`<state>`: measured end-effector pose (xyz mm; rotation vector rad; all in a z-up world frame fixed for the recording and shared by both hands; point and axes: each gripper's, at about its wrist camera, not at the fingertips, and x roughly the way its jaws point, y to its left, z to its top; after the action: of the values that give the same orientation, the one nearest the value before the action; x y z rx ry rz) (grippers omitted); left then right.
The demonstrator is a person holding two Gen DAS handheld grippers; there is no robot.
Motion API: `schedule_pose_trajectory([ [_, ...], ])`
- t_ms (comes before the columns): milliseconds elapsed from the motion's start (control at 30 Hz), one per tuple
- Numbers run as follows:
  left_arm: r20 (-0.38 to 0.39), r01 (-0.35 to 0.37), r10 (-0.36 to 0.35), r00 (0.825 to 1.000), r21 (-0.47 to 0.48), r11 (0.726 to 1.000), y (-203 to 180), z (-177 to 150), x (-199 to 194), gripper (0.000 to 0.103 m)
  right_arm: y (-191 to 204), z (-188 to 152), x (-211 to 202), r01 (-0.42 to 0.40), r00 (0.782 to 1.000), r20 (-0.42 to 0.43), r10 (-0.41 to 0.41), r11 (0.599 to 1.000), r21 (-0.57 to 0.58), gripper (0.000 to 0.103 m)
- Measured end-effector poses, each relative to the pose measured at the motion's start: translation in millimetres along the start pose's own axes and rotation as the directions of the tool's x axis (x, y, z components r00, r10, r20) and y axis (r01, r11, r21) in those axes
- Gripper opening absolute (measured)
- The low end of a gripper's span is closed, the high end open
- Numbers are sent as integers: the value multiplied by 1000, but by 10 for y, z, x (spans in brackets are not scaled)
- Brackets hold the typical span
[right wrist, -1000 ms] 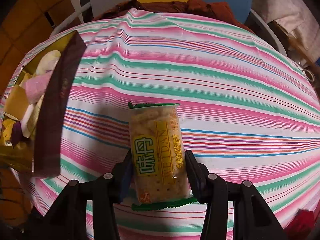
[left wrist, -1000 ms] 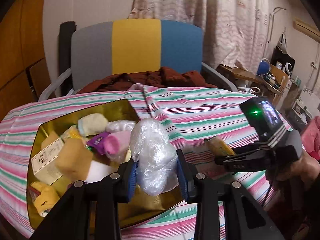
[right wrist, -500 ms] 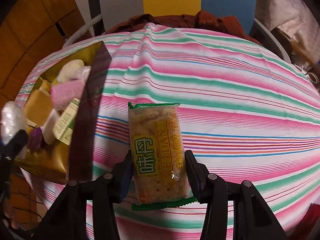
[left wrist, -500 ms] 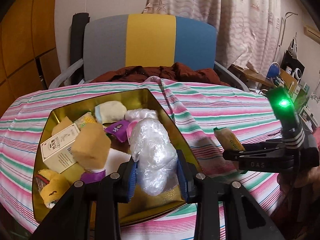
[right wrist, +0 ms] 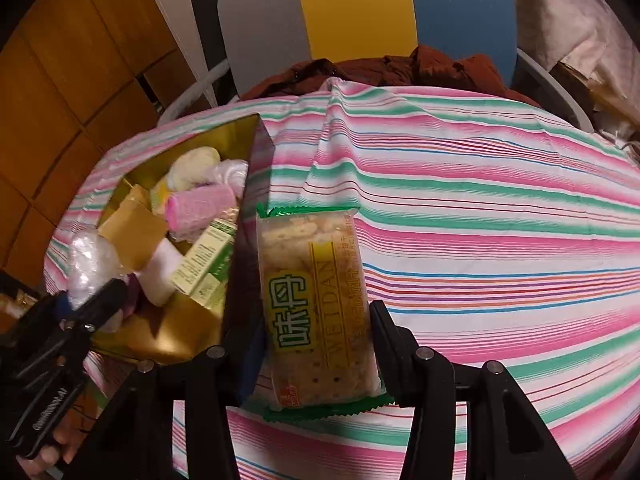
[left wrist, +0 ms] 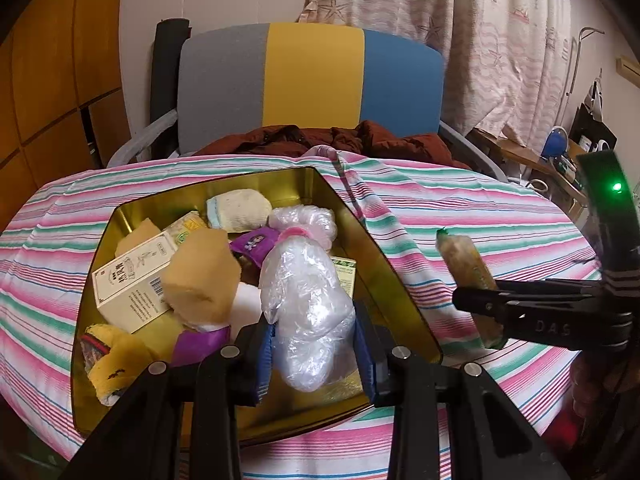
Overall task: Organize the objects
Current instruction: 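Carry plastic bundle to tray with left gripper while right gripper carries cracker packet, then release both items into the tray and open both grippers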
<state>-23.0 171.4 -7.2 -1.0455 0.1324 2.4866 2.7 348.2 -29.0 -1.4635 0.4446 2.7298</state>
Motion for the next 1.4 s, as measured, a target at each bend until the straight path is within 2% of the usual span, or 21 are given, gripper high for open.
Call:
schedule_pose_trajectory([
  [167, 3, -18, 18, 1000, -19, 1000, 122, -39, -46, 35, 133, -45, -136, -93, 995, 44, 93, 996, -5, 50],
  [333, 19, -54, 56, 998, -77, 996, 380, -45, -144, 35, 434, 34, -171, -159, 984, 70, 163, 986, -55, 50],
  [567, 6, -110, 112, 994, -158, 981, 812, -65, -148, 35, 891, 269, 85, -201, 978, 42, 206, 975, -99, 52],
  [700, -2, -119, 120, 993, -166, 979, 871, -37, -90, 36, 1052, 389, 215, -233, 971, 26, 237, 967, -101, 52],
  [767, -11, -108, 108, 994, -169, 980, 884, -47, -63, 44, 1090, 392, 226, -249, 967, 24, 253, 963, -99, 61],
  [833, -12, -111, 110, 994, -166, 980, 882, -61, -58, 51, 1121, 370, 214, -231, 971, 31, 236, 966, -115, 61],
  [933, -14, -136, 136, 991, -171, 976, 884, -66, -69, 68, 1127, 319, 183, -213, 975, 37, 219, 969, -126, 61],
  [967, -10, -145, 146, 989, -173, 974, 885, -67, -84, 70, 1133, 295, 156, -192, 978, 50, 200, 972, -137, 62],
  [1033, 2, -173, 176, 984, -174, 969, 877, -66, -126, 70, 1141, 250, 97, -149, 984, 78, 162, 977, -153, 65],
  [1167, 30, -217, 224, 974, -157, 963, 850, -50, -235, 70, 1136, 180, -17, -83, 985, 137, 107, 982, -168, 80],
  [1233, 41, -236, 245, 969, -151, 960, 841, -52, -298, 70, 1141, 137, -72, -57, 982, 166, 86, 983, -177, 84],
  [1400, 61, -244, 257, 964, -169, 955, 832, -71, -449, 70, 1187, -1, -196, 14, 973, 228, 34, 978, -210, 94],
])
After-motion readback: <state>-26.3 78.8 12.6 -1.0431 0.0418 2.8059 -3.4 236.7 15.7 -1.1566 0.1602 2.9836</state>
